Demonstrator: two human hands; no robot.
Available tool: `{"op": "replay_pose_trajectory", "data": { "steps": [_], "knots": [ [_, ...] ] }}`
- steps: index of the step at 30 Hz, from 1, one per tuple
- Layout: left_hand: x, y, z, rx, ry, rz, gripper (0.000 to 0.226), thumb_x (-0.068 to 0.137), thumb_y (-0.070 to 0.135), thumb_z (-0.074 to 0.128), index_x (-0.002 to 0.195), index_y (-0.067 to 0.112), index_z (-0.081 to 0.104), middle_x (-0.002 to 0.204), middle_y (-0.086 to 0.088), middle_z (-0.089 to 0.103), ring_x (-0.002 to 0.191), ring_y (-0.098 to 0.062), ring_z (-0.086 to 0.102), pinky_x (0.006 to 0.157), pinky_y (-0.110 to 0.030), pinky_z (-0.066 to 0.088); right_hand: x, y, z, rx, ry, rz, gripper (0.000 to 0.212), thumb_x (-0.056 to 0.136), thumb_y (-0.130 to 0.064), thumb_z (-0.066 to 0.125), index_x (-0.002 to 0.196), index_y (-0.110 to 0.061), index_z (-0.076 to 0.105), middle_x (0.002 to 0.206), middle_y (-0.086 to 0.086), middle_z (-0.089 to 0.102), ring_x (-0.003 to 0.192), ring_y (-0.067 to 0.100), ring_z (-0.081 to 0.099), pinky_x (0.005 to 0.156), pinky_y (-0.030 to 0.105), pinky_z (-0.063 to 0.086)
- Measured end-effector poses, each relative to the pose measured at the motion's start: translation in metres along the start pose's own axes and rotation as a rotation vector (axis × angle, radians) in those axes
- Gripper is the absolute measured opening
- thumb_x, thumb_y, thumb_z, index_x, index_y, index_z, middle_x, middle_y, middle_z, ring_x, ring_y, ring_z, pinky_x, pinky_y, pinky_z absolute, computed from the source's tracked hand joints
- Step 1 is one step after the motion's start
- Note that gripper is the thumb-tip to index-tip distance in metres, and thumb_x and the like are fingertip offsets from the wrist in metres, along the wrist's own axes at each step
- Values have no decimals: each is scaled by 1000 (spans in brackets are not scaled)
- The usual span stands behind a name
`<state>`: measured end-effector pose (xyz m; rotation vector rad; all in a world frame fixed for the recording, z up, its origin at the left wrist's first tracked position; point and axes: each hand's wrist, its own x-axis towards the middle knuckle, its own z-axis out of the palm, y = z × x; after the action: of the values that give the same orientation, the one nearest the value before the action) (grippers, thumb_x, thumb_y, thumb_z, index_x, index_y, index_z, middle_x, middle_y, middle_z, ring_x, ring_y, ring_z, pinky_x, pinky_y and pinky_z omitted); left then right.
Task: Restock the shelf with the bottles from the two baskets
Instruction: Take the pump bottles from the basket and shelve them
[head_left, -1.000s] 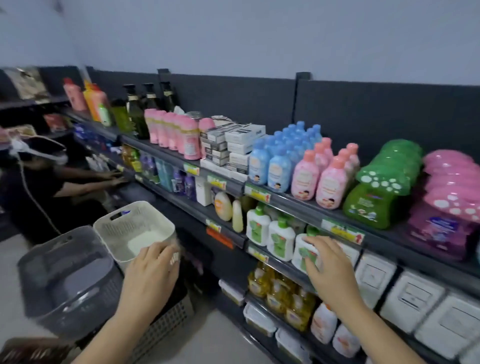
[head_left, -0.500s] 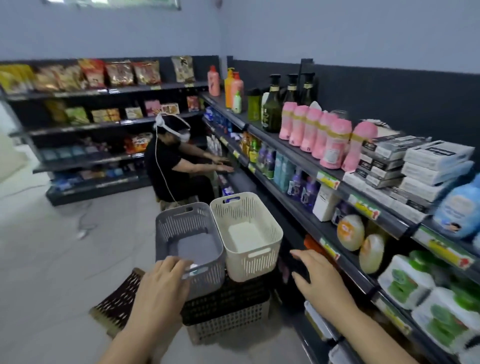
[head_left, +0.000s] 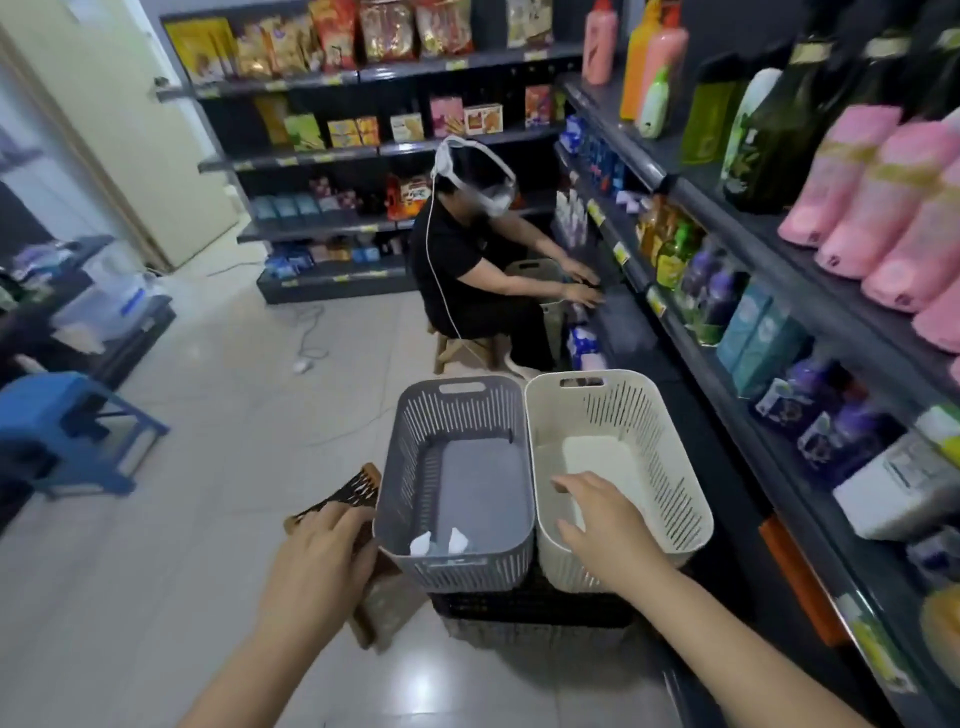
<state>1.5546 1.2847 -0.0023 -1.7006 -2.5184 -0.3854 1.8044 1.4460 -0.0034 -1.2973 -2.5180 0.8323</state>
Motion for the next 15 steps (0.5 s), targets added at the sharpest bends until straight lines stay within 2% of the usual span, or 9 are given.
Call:
{"op": "replay_pose_trajectory", "data": {
  "steps": [3, 10, 12, 15],
  "knots": [
    [6, -6, 13, 0, -41, -72, 36, 78, 42, 43, 93, 21, 69, 83, 2, 64, 71, -25, 64, 55, -31, 51, 40, 1, 23, -8, -103, -38, 48, 94, -23, 51, 140, -20, 40, 140, -4, 45, 128, 16, 42, 105, 27, 33],
    [18, -48, 51, -16, -206, -199, 43, 80, 46, 40, 100, 20, 68, 91, 1, 65, 78, -27, 63, 61, -36, 54, 101, -11, 88, 0, -318, -65, 47, 93, -24, 52, 139, -17, 42, 138, 0, 47, 127, 20, 43, 106, 30, 35],
    [32, -62, 60, -33, -222, -204, 40, 81, 45, 43, 100, 19, 68, 91, 0, 65, 78, -28, 63, 61, -37, 54, 120, -13, 106, -17, -356, -34, 48, 93, -27, 53, 139, -17, 42, 139, 1, 46, 127, 21, 44, 106, 32, 35],
    [55, -81, 76, -65, -242, -190, 24, 79, 29, 65, 99, 16, 69, 92, -1, 65, 79, -28, 64, 62, -36, 53, 144, -13, 131, -49, -438, 39, 53, 92, -31, 55, 141, -18, 38, 143, 2, 41, 130, 22, 40, 108, 35, 33]
  ]
}}
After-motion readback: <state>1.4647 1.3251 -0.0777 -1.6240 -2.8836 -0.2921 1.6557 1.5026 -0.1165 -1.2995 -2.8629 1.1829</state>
